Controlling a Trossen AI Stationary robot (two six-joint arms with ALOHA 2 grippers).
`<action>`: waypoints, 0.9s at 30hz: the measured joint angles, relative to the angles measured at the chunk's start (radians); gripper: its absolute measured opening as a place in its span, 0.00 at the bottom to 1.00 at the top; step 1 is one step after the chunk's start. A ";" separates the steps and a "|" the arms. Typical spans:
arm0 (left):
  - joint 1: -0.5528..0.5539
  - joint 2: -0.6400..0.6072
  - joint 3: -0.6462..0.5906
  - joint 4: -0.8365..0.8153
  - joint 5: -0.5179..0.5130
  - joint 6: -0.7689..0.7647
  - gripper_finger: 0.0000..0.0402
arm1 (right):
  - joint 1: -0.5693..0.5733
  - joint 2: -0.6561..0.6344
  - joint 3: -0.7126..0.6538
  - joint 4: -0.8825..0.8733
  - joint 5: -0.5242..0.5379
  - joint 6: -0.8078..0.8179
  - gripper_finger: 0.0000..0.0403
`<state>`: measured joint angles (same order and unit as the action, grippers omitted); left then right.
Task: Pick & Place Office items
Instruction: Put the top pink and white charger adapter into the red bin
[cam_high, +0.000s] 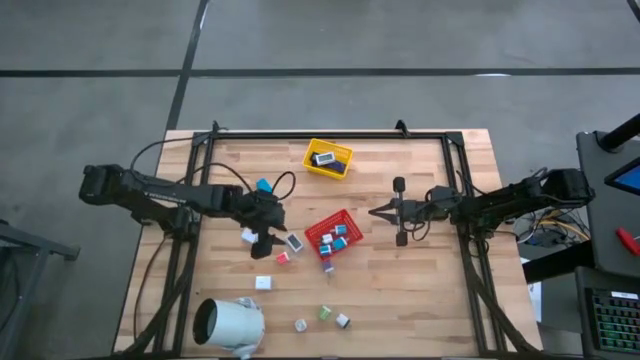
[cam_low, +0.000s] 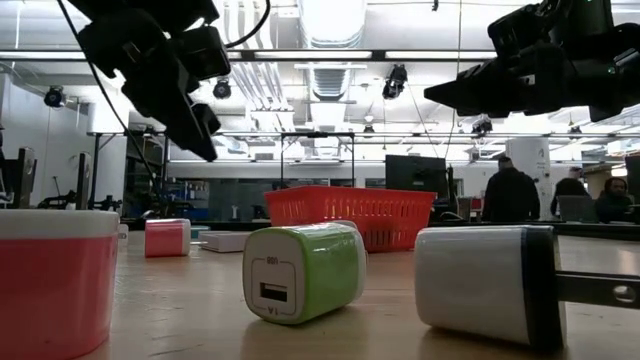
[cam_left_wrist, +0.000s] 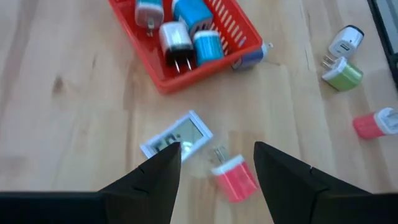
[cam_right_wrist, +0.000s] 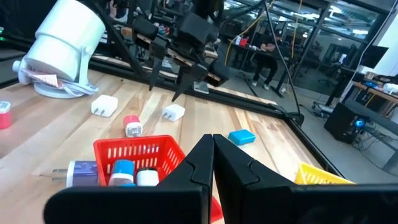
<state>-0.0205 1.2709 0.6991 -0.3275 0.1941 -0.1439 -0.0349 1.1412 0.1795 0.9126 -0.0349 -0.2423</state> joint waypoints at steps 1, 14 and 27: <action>-0.005 0.000 0.000 -0.004 -0.001 -0.016 0.51 | 0.000 0.000 0.000 -0.003 0.000 0.000 0.02; -0.081 0.103 0.003 -0.012 -0.018 -0.216 0.51 | 0.000 0.000 0.000 -0.044 -0.018 -0.016 0.02; -0.148 0.315 0.186 -0.154 -0.022 -0.287 0.51 | 0.000 0.000 -0.006 -0.050 -0.020 -0.030 0.02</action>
<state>-0.1684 1.5855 0.8855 -0.4815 0.1723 -0.4312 -0.0349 1.1412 0.1737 0.8626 -0.0548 -0.2721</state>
